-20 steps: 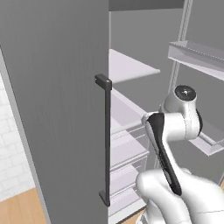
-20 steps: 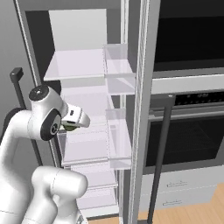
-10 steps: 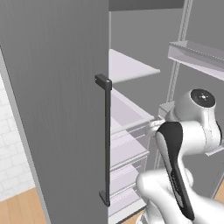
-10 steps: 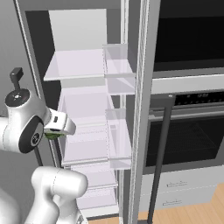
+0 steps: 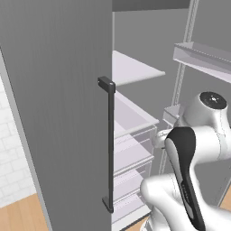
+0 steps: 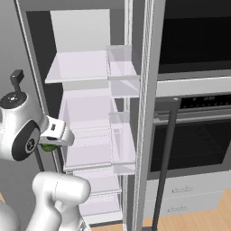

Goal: Place one avocado and one steak in each tupperware on the nearby counter, to pack two identical lunches.

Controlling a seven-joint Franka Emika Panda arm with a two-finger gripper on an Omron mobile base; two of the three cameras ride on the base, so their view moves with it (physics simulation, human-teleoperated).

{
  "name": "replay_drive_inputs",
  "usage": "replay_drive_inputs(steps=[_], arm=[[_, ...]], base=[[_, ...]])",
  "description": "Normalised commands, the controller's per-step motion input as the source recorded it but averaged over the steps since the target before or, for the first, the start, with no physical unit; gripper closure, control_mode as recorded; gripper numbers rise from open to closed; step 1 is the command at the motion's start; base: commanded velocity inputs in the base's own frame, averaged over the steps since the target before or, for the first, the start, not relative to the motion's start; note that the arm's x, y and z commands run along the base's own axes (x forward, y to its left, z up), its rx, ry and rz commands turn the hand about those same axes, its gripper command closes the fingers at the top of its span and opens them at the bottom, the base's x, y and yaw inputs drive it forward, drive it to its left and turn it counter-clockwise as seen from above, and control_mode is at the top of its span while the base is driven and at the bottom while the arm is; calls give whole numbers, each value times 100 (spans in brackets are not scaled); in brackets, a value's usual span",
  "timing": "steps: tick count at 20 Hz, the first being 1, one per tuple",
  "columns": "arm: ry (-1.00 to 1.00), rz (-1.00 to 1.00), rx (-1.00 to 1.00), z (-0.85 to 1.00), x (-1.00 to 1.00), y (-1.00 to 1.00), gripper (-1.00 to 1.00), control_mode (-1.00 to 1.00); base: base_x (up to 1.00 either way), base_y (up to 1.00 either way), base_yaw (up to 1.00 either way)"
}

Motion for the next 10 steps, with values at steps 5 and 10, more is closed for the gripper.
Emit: replay_drive_inputs(steps=[5,10], arm=[[0,0,0,0,0,0,100,-100],[0,0,0,0,-8,0,100,-100]], base=[[0,0,0],[0,0,0]])
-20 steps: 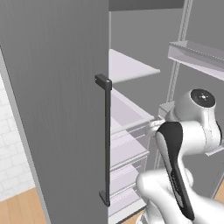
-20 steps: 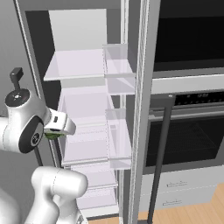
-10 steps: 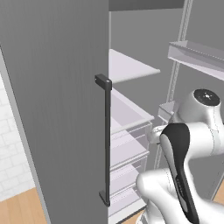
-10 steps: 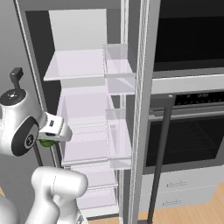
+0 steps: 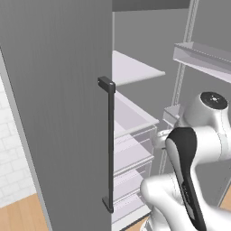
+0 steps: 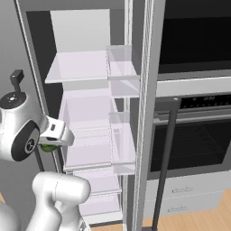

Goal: Place one avocado and one steak in each tupperware on the nearby counter, to pack two identical lunches.

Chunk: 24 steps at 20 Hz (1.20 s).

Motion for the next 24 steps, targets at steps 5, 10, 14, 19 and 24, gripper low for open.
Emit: replay_drive_inputs(steps=[5,10,14,19,24], arm=[[-1,0,0,-4,-15,0,100,100],[0,0,0,0,0,0,100,100],[0,0,0,0,0,0,100,100],[0,0,0,0,0,0,100,100],[0,0,0,0,0,0,100,100]], base=[[-76,-1,-2],[-100,-18,-29],[-32,-57,-58],[-1,-81,-61],[2,-88,-68]])
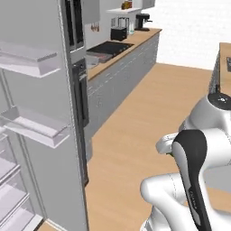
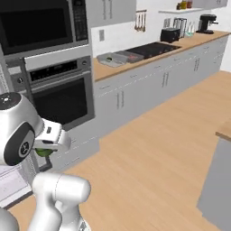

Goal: Place one avocado and one steak in each tupperware on the nearby counter, to pack two identical lunches.

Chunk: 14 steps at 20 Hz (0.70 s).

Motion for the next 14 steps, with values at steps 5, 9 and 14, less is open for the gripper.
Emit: replay_drive_inputs(steps=[5,9,14], arm=[[0,0,0,0,0,0,100,100],[0,0,0,0,0,0,100,100],[0,0,0,0,0,0,100,100]], base=[[44,-53,-47],[97,-13,-1],[100,-2,0]])
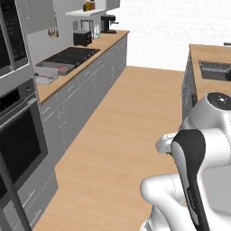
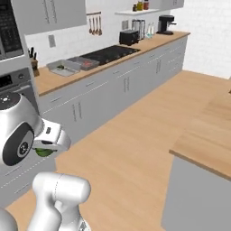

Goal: Place one avocado and one steak in each tupperware on the nearby counter, to pack two identical lunches.

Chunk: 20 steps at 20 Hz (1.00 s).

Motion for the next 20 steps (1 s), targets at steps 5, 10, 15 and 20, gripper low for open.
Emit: replay_drive_inputs(steps=[5,10,15,20], arm=[[0,0,0,0,0,0,100,100],[0,0,0,0,0,0,100,100],[0,0,0,0,0,0,100,100],[0,0,0,0,0,0,100,100]], base=[[100,0,0],[100,6,0],[100,18,-2],[100,62,-16]])
